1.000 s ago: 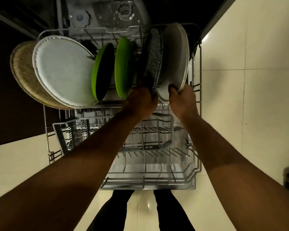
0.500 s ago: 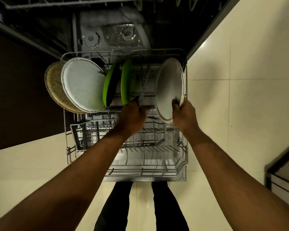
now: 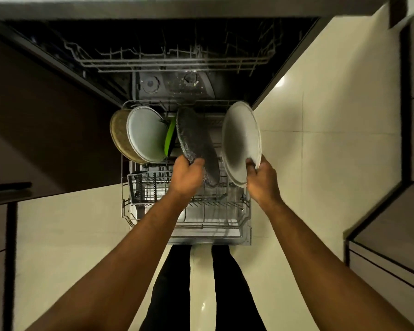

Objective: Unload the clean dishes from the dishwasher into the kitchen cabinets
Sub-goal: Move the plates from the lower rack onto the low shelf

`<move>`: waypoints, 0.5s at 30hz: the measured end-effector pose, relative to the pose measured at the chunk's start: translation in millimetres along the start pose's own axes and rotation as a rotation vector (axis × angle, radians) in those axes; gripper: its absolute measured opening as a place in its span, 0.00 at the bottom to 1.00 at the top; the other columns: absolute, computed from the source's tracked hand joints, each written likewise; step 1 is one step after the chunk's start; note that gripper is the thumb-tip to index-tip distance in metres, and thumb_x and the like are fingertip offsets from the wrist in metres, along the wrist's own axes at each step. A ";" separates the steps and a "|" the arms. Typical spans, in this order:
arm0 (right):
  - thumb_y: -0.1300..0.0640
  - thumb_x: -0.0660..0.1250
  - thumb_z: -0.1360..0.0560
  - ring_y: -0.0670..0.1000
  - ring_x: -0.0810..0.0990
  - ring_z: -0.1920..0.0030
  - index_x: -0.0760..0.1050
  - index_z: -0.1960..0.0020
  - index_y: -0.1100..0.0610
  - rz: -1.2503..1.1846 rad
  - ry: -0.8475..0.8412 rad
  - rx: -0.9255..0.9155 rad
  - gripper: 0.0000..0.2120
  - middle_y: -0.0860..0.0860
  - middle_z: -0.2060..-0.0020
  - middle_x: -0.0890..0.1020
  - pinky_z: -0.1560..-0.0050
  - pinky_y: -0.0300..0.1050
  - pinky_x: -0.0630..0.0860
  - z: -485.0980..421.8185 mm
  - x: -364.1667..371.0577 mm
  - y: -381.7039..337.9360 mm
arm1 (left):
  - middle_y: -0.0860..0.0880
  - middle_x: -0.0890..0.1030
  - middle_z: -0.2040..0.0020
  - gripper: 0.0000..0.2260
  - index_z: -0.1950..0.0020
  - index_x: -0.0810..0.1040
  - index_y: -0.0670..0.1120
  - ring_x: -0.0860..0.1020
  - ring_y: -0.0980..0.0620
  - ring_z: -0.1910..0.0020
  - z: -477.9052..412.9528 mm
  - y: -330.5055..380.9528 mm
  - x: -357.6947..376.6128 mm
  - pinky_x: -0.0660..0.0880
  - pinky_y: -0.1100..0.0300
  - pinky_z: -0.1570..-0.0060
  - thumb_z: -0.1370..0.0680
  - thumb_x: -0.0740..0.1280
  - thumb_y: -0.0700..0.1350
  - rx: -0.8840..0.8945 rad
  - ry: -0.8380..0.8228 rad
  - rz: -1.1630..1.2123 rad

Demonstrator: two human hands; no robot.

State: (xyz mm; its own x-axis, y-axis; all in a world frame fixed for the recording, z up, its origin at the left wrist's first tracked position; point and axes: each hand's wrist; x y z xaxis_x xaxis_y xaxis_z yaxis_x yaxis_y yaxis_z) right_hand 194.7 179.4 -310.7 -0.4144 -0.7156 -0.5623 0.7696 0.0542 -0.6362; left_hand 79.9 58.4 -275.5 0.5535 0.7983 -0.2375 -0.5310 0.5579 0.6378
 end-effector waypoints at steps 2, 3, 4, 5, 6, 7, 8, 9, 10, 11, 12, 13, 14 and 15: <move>0.51 0.57 0.17 0.60 0.81 0.48 0.69 0.29 0.60 0.032 0.004 -0.035 0.20 0.60 0.46 0.82 0.51 0.47 0.77 18.0 -11.2 -10.7 | 0.51 0.78 0.54 0.08 0.55 0.71 0.51 0.78 0.50 0.51 21.0 9.6 -9.6 0.75 0.52 0.45 0.18 0.61 0.40 -0.069 0.004 0.093; 0.51 0.57 0.17 0.61 0.81 0.48 0.69 0.29 0.61 0.055 0.002 -0.059 0.20 0.61 0.47 0.82 0.52 0.47 0.76 27.6 -16.7 -16.5 | 0.50 0.78 0.53 0.08 0.54 0.71 0.52 0.78 0.48 0.49 29.2 13.0 -14.9 0.76 0.50 0.43 0.19 0.62 0.40 -0.094 0.009 0.146; 0.52 0.56 0.17 0.62 0.81 0.49 0.69 0.29 0.62 0.079 -0.001 -0.079 0.20 0.62 0.47 0.82 0.53 0.47 0.76 38.3 -22.8 -22.6 | 0.49 0.79 0.50 0.05 0.52 0.71 0.50 0.78 0.46 0.46 39.4 18.2 -21.8 0.76 0.47 0.41 0.19 0.63 0.40 -0.114 0.013 0.203; 0.52 0.56 0.17 0.62 0.81 0.49 0.69 0.29 0.62 0.100 -0.007 -0.094 0.20 0.62 0.47 0.82 0.54 0.46 0.75 48.6 -28.1 -28.1 | 0.47 0.79 0.47 0.03 0.48 0.72 0.48 0.78 0.44 0.44 48.7 22.7 -28.2 0.75 0.44 0.40 0.20 0.64 0.41 -0.139 0.014 0.243; 0.51 0.55 0.17 0.62 0.81 0.49 0.68 0.29 0.61 0.117 -0.012 -0.106 0.21 0.62 0.46 0.82 0.54 0.47 0.75 57.6 -32.7 -32.5 | 0.45 0.78 0.44 0.07 0.44 0.71 0.47 0.78 0.44 0.43 55.0 26.0 -34.1 0.75 0.42 0.40 0.21 0.65 0.41 -0.170 0.018 0.282; 0.51 0.55 0.17 0.62 0.81 0.49 0.68 0.28 0.60 0.135 -0.018 -0.118 0.21 0.62 0.46 0.82 0.54 0.47 0.76 69.4 -38.3 -37.5 | 0.44 0.78 0.43 0.10 0.41 0.70 0.46 0.78 0.44 0.44 66.3 31.3 -41.5 0.76 0.41 0.40 0.21 0.65 0.40 -0.193 0.021 0.324; 0.50 0.55 0.17 0.62 0.82 0.51 0.67 0.27 0.58 0.158 -0.023 -0.137 0.21 0.62 0.46 0.82 0.55 0.46 0.76 80.0 -43.2 -41.3 | 0.44 0.78 0.44 0.11 0.41 0.70 0.46 0.79 0.44 0.45 74.7 34.5 -48.4 0.77 0.41 0.41 0.21 0.65 0.39 -0.202 0.021 0.380; 0.50 0.55 0.17 0.61 0.82 0.53 0.67 0.26 0.56 0.185 -0.029 -0.161 0.21 0.61 0.48 0.82 0.57 0.43 0.74 91.6 -48.8 -45.0 | 0.44 0.79 0.45 0.09 0.42 0.70 0.45 0.79 0.44 0.47 84.5 37.3 -55.5 0.77 0.41 0.43 0.21 0.64 0.37 -0.204 0.010 0.425; 0.51 0.56 0.17 0.59 0.82 0.56 0.65 0.25 0.54 0.217 -0.036 -0.189 0.21 0.60 0.50 0.83 0.59 0.41 0.72 102.0 -53.6 -48.0 | 0.43 0.79 0.44 0.09 0.43 0.71 0.45 0.79 0.44 0.47 93.5 40.6 -61.4 0.78 0.43 0.45 0.21 0.64 0.36 -0.202 -0.005 0.470; 0.51 0.56 0.17 0.57 0.80 0.59 0.64 0.25 0.52 0.251 -0.047 -0.215 0.21 0.60 0.51 0.83 0.61 0.39 0.71 111.5 -57.6 -50.2 | 0.42 0.79 0.43 0.09 0.42 0.72 0.44 0.80 0.43 0.46 100.4 42.8 -66.9 0.79 0.44 0.46 0.21 0.63 0.35 -0.203 -0.015 0.508; 0.52 0.57 0.17 0.54 0.78 0.62 0.62 0.24 0.50 0.277 -0.058 -0.243 0.22 0.59 0.52 0.83 0.62 0.38 0.71 123.5 -62.7 -52.4 | 0.41 0.79 0.42 0.11 0.40 0.72 0.43 0.80 0.42 0.45 109.2 43.2 -73.2 0.79 0.44 0.47 0.21 0.63 0.35 -0.203 -0.013 0.541; 0.53 0.59 0.18 0.52 0.77 0.63 0.61 0.23 0.48 0.292 -0.071 -0.275 0.23 0.58 0.51 0.82 0.63 0.38 0.71 134.9 -67.2 -54.3 | 0.40 0.79 0.41 0.13 0.37 0.72 0.41 0.79 0.42 0.44 117.0 42.3 -79.2 0.80 0.45 0.48 0.21 0.63 0.35 -0.209 -0.012 0.560; 0.54 0.60 0.18 0.51 0.78 0.62 0.60 0.23 0.46 0.304 -0.083 -0.310 0.25 0.57 0.50 0.82 0.63 0.39 0.73 146.8 -72.3 -55.6 | 0.40 0.79 0.40 0.14 0.35 0.71 0.40 0.79 0.42 0.44 126.2 41.4 -84.5 0.80 0.45 0.48 0.21 0.63 0.35 -0.212 -0.009 0.576; 0.56 0.62 0.19 0.52 0.80 0.59 0.59 0.23 0.44 0.315 -0.099 -0.339 0.27 0.57 0.47 0.82 0.61 0.41 0.76 158.1 -77.0 -56.1 | 0.39 0.79 0.39 0.16 0.33 0.70 0.39 0.79 0.42 0.44 134.8 40.5 -88.6 0.80 0.46 0.49 0.21 0.62 0.35 -0.209 -0.003 0.594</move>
State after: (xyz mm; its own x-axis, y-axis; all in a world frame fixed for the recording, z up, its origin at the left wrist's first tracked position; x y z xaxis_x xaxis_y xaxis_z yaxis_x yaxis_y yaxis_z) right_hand 260.2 121.4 -148.2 -0.1251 -0.6895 -0.7134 0.6417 0.4922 -0.5882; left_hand 95.8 -20.3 -129.8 0.1277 0.9850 0.1157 -0.8625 0.0527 0.5032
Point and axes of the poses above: each hand's wrist, its own z-axis away from the middle knuckle, its own x-axis out of the palm, y = z × x
